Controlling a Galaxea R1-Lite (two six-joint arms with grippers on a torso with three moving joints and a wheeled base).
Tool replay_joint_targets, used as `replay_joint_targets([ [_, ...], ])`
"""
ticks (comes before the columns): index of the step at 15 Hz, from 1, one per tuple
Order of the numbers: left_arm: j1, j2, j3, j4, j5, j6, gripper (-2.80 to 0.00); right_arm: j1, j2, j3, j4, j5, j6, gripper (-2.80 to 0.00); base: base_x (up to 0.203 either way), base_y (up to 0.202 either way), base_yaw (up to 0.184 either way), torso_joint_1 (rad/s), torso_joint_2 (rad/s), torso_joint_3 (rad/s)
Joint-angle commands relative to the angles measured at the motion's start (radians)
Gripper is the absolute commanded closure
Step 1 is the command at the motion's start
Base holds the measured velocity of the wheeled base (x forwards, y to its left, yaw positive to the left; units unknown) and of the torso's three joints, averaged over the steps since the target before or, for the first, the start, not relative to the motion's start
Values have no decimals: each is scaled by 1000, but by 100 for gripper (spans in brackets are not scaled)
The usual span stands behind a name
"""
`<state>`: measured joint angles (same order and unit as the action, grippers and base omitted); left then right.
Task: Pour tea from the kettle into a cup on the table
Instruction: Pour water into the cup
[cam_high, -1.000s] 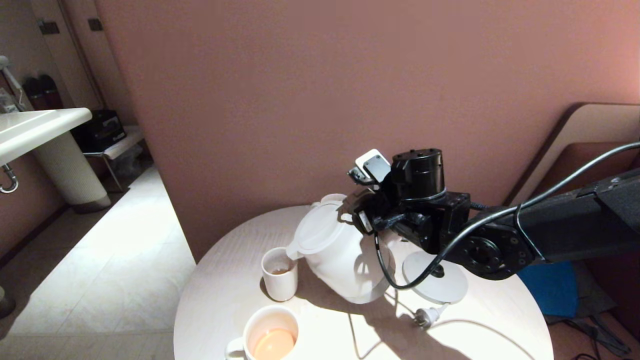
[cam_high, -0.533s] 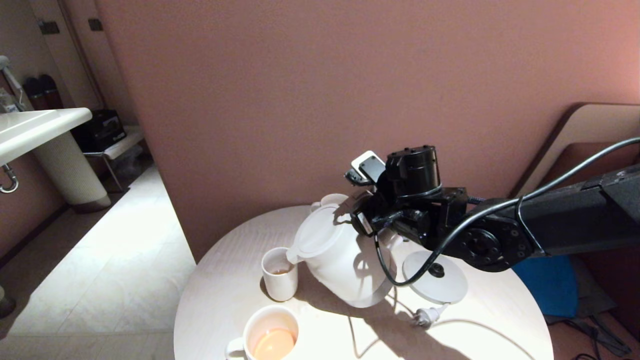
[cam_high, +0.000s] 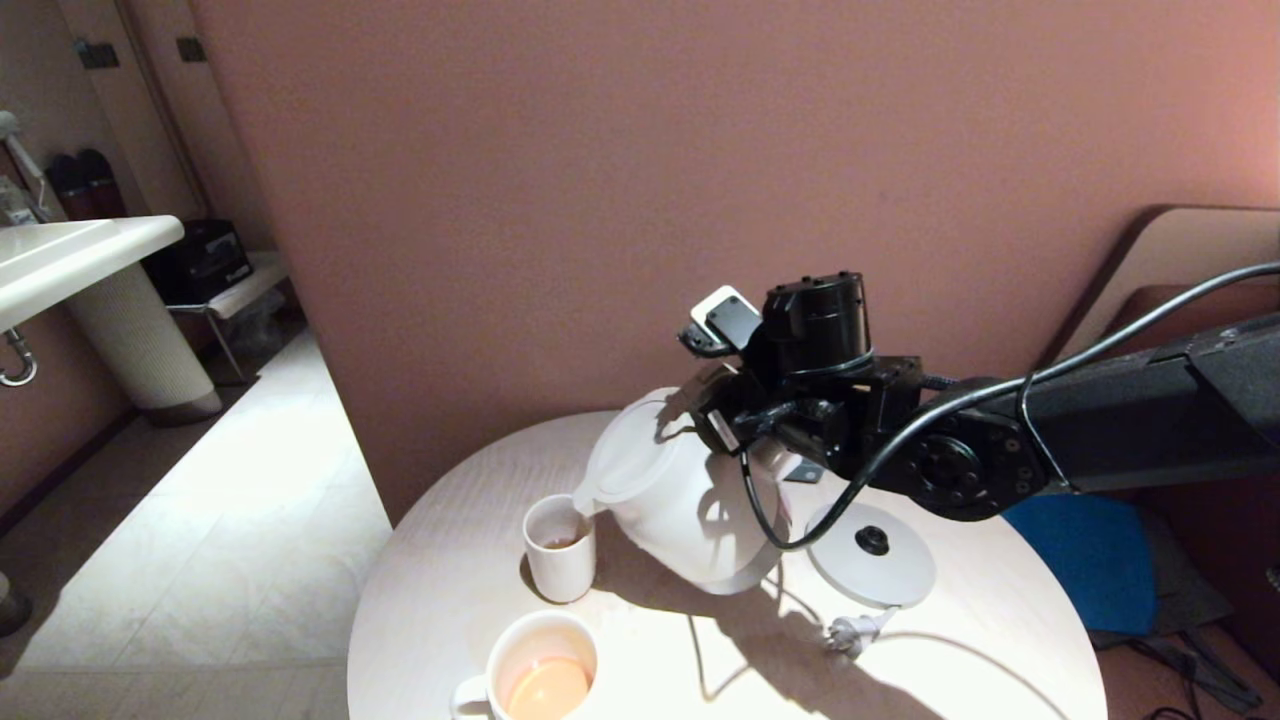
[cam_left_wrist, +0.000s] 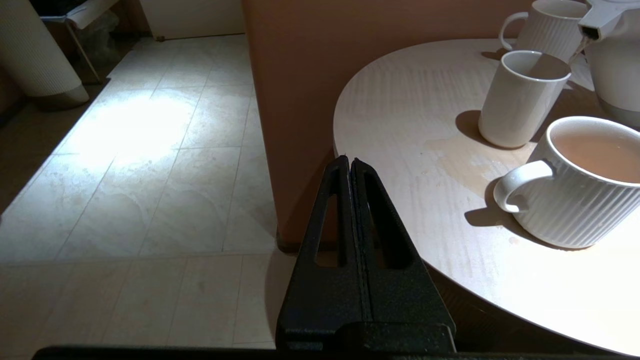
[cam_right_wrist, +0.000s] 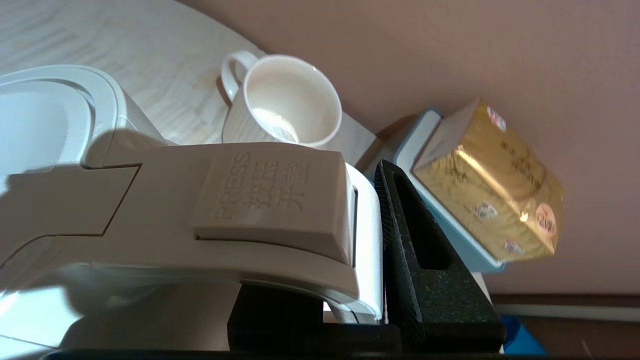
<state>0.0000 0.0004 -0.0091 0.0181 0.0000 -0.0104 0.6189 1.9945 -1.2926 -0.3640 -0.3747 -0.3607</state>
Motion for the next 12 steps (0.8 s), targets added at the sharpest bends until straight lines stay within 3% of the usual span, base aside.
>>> replay_joint_targets([
  [1, 0, 1, 0, 0, 0, 0, 0, 1, 12, -12, 6, -3, -8, 0, 0, 0, 0, 0, 0, 0],
  [6, 0, 1, 0, 0, 0, 0, 0, 2, 18, -100, 100, -3, -11, 0, 0, 0, 0, 0, 0, 0],
  [12, 0, 1, 0, 0, 0, 0, 0, 10, 35, -125, 103, -3, -26, 0, 0, 0, 0, 0, 0, 0],
])
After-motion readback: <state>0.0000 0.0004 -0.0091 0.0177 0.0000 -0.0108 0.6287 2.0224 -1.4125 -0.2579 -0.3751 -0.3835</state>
